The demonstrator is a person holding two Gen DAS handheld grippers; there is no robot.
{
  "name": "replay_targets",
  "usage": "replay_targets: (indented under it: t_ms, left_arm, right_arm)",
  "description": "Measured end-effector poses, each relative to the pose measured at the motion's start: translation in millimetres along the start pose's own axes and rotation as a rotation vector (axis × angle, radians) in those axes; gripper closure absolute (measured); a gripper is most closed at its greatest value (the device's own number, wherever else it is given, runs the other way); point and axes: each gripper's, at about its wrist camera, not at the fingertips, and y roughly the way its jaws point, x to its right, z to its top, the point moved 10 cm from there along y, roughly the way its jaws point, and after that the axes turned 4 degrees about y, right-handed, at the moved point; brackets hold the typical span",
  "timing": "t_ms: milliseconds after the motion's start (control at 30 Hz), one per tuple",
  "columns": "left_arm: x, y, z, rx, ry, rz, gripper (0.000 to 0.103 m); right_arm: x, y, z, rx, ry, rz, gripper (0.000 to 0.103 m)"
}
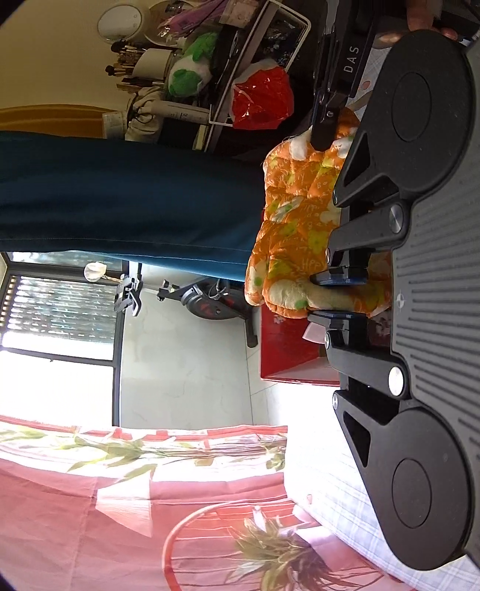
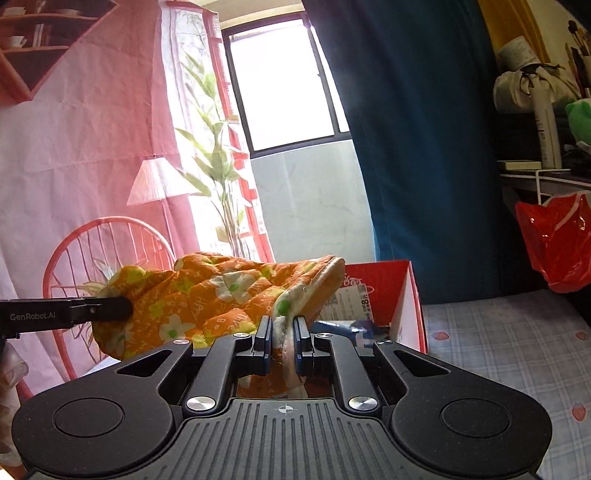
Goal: Organize soft objects
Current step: 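Lower the orange cloth into the box and open the grippers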
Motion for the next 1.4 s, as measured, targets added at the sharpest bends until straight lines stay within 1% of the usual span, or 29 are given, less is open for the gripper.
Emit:
replay_targets:
  t_ms: [33, 100, 200, 333, 467, 600, 733, 833, 933, 1067, 1100, 1133, 1167, 1200, 1233, 1267, 1333, 1400]
  left_arm:
    - [-0.7, 6.5, 6.2, 0.003, 0.018, 0.0, 0.089]
    - [-4.6, 19.6, 15.9, -0.004, 0.018, 0.003, 0.089]
    - [-14.4, 45.3, 27.1, -0.042, -0.032, -0.008, 0.089]
    - [-22.7, 83.0, 29.9, -0.097, -0.049, 0.0, 0.089]
    - [-31.1, 124.5, 24.3, -0.175, -0.086, 0.006, 0.089]
    - [-35.3, 159.4, 11.1, -0.257, -0.117, 0.009, 0.089]
    - [-33.6, 179.3, -1.8, -0.325, -0.126, -0.011, 0.089]
    - [-33.7, 190.2, -11.9, -0.366, -0.123, -0.012, 0.089]
    - [-34.2, 195.6, -19.2, -0.389, -0.116, -0.008, 0.086]
    - [-35.8, 200.8, -23.0, -0.391, -0.105, 0.0, 0.083]
    - [-36.3, 201.0, -23.7, -0.39, -0.104, 0.001, 0.081]
    - [-36.7, 201.4, -24.3, -0.39, -0.1, 0.006, 0.076]
    - [-37.3, 200.7, -24.6, -0.388, -0.098, 0.012, 0.069]
    - [-36.7, 198.2, -23.9, -0.381, -0.097, 0.018, 0.064]
    - [-37.7, 196.1, -23.3, -0.369, -0.099, 0.019, 0.054]
    - [-39.0, 193.7, -22.3, -0.357, -0.104, 0.02, 0.046]
    - [-39.6, 186.4, -20.6, -0.338, -0.109, 0.017, 0.042]
    - [-38.9, 178.2, -17.7, -0.325, -0.095, 0.018, 0.041]
  right_arm:
    - [1.4, 6.0, 6.9, -0.001, 0.002, -0.002, 0.092]
    - [4.2, 19.1, 19.2, -0.006, 0.0, -0.007, 0.092]
    - [7.7, 42.1, 34.9, -0.02, -0.008, -0.021, 0.092]
    - [14.7, 76.2, 51.3, -0.045, -0.001, -0.042, 0.092]
    - [21.5, 112.7, 55.5, -0.077, 0.003, -0.077, 0.092]
    - [33.2, 144.7, 48.2, -0.13, 0.005, -0.124, 0.092]
    - [56.1, 165.5, 33.2, -0.199, 0.132, -0.165, 0.092]
    - [67.4, 175.5, 19.0, -0.241, 0.144, -0.2, 0.092]
    - [73.6, 181.2, 6.5, -0.278, 0.127, -0.234, 0.092]
    - [77.3, 184.9, -4.1, -0.32, 0.127, -0.264, 0.092]
    - [78.0, 185.4, -5.3, -0.321, 0.13, -0.267, 0.091]
    - [79.3, 184.7, -5.1, -0.32, 0.135, -0.272, 0.091]
    - [82.7, 181.1, -5.4, -0.318, 0.137, -0.278, 0.09]
    - [82.9, 180.9, -5.9, -0.316, 0.134, -0.285, 0.087]
    - [81.8, 180.3, -5.7, -0.309, 0.124, -0.287, 0.082]
    - [81.8, 177.0, -2.6, -0.293, 0.095, -0.291, 0.078]
    - [75.1, 172.9, -0.7, -0.273, 0.019, -0.296, 0.073]
    - [67.4, 167.9, -0.2, -0.268, -0.062, -0.298, 0.07]
